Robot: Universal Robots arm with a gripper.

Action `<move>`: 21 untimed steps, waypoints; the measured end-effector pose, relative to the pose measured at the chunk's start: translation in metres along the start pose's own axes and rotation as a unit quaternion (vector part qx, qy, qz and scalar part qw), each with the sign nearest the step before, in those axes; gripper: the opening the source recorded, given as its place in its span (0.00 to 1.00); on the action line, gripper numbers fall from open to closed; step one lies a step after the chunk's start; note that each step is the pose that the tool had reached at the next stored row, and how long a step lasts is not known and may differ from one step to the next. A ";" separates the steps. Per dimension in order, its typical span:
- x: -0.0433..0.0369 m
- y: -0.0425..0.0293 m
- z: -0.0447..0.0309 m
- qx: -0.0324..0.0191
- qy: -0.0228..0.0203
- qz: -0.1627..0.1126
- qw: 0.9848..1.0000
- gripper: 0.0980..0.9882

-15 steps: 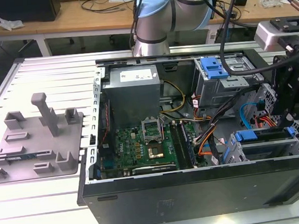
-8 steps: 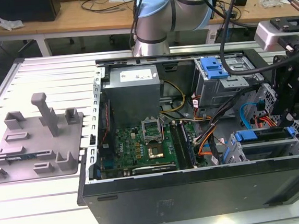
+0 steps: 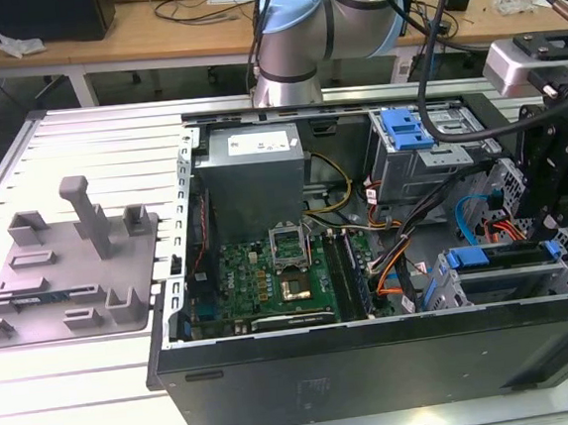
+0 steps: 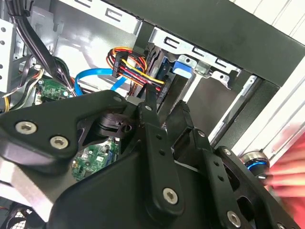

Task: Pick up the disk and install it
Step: 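Insert the second disk wire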

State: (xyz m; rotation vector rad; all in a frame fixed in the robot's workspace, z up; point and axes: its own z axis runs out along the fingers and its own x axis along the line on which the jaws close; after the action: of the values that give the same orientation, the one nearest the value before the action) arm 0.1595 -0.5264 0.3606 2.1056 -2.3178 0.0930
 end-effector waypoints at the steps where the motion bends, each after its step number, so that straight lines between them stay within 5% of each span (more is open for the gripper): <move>1: 0.0000 0.0000 0.0000 0.000 0.000 0.000 1.000 0.30; 4: -0.0002 0.0000 0.0000 0.000 0.001 0.000 1.000 0.30; 5: -0.0032 0.0003 -0.0001 0.001 0.009 0.000 1.000 0.30; 6: -0.0094 0.0009 -0.0012 0.003 0.031 -0.001 1.000 0.30; 7: -0.0130 0.0011 -0.0034 0.004 0.044 -0.001 0.999 0.30; 8: -0.0159 0.0014 -0.0055 0.005 0.052 -0.002 0.999 0.30; 10: -0.0307 0.0025 -0.0156 0.007 0.078 -0.003 0.997 0.30; 13: -0.0438 0.0040 -0.0213 0.010 0.105 -0.003 0.994 0.30; 15: -0.0494 0.0071 -0.0224 0.011 0.111 -0.004 0.994 0.30; 17: -0.0651 0.0233 -0.0238 0.011 0.118 -0.004 0.993 0.30; 21: -0.0646 0.0336 -0.0226 0.013 0.122 -0.005 0.992 0.30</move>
State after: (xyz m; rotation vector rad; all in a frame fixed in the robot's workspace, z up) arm 0.1316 -0.4579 0.3788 1.9876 -2.1763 0.3591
